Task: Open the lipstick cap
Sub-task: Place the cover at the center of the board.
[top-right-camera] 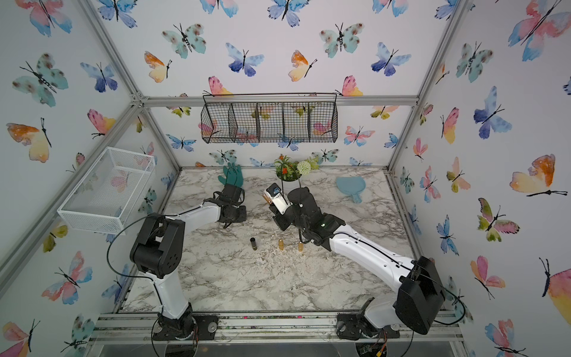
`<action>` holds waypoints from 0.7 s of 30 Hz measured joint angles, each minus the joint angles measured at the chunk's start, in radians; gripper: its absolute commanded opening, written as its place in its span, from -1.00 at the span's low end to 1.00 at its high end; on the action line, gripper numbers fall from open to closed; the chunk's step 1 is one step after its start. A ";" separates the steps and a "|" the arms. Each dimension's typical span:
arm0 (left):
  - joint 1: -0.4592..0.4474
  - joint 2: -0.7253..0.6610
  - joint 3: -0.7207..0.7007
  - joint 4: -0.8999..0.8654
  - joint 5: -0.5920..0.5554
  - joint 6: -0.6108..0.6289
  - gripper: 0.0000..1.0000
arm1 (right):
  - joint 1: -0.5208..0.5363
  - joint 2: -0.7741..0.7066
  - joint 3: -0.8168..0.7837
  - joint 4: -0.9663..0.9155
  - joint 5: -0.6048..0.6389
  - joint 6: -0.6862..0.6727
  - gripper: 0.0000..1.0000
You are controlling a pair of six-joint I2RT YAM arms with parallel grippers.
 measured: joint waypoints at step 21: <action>-0.013 0.002 -0.016 0.006 -0.010 0.003 0.31 | 0.000 0.000 -0.017 0.000 0.007 0.001 -0.97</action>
